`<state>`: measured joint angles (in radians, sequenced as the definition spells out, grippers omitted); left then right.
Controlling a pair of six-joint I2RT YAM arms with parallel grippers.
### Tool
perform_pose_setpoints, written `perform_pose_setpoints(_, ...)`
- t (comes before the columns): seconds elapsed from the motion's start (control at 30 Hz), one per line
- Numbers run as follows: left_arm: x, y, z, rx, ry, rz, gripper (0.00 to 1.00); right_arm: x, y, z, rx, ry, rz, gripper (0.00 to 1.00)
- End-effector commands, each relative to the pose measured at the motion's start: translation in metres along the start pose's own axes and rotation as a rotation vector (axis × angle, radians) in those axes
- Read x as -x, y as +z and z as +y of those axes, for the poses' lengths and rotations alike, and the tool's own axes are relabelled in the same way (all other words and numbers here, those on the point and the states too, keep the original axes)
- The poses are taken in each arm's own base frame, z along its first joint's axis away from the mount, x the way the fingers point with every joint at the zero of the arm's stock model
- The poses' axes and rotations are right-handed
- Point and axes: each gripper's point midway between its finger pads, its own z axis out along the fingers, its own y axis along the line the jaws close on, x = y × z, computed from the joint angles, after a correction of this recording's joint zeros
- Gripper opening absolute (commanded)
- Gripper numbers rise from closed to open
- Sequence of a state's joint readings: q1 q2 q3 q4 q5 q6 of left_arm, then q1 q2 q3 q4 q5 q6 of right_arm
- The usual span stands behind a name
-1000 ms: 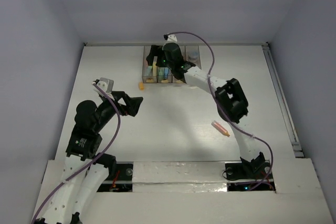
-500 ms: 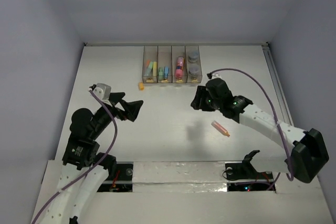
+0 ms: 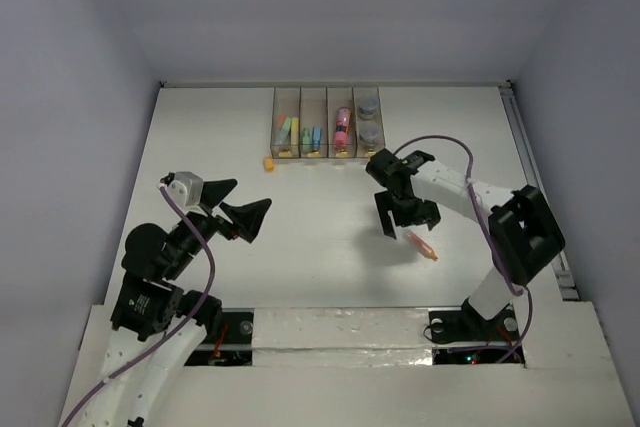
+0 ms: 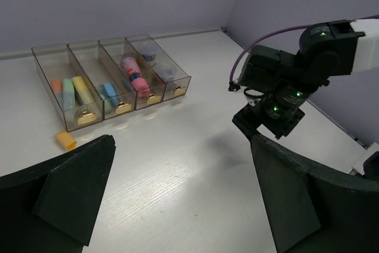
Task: Sort the stationery into containers
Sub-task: Move the pen to the center of the board.
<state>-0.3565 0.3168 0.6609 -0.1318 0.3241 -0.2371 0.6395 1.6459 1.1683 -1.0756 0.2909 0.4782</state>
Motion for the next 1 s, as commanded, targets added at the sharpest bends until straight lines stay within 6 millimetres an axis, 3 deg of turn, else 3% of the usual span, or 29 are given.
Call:
perform_pose_setpoints(0.0,0.025,-0.006,-0.012,-0.038,0.027,-0.074,0.99,0.012,-0.013,-0.012,0.007,-0.06,0.006,0.92)
perform_pose_setpoints(0.07,0.026,-0.006,-0.014,-0.041,0.029,-0.079,0.99,0.018,-0.006,-0.016,-0.011,-0.061,0.032,0.92)
perform_pose_setpoints(0.23,0.026,-0.009,-0.016,-0.05,0.03,-0.083,0.99,0.016,0.012,-0.001,0.098,-0.122,0.097,0.9)
perform_pose_setpoints(0.33,0.028,-0.01,-0.018,-0.051,0.032,-0.087,0.99,0.004,0.026,0.009,0.144,-0.128,0.167,0.85)
perform_pose_setpoints(0.5,0.031,-0.015,-0.02,-0.054,0.035,-0.104,0.99,-0.005,0.034,0.01,0.141,-0.114,0.187,0.82)
perform_pose_setpoints(0.63,0.031,-0.016,-0.02,-0.055,0.037,-0.106,0.99,-0.015,0.053,0.009,0.149,-0.071,0.233,0.76)
perform_pose_setpoints(0.8,0.031,-0.016,-0.022,-0.064,0.037,-0.102,0.99,-0.02,0.068,0.022,0.198,-0.045,0.265,0.41)
perform_pose_setpoints(0.87,0.031,-0.016,-0.022,-0.063,0.037,-0.102,0.99,-0.023,0.068,0.039,0.291,-0.024,0.28,0.15)
perform_pose_setpoints(0.97,0.031,-0.016,-0.022,-0.061,0.038,-0.103,0.99,-0.014,0.061,0.067,0.441,0.061,0.232,0.0)
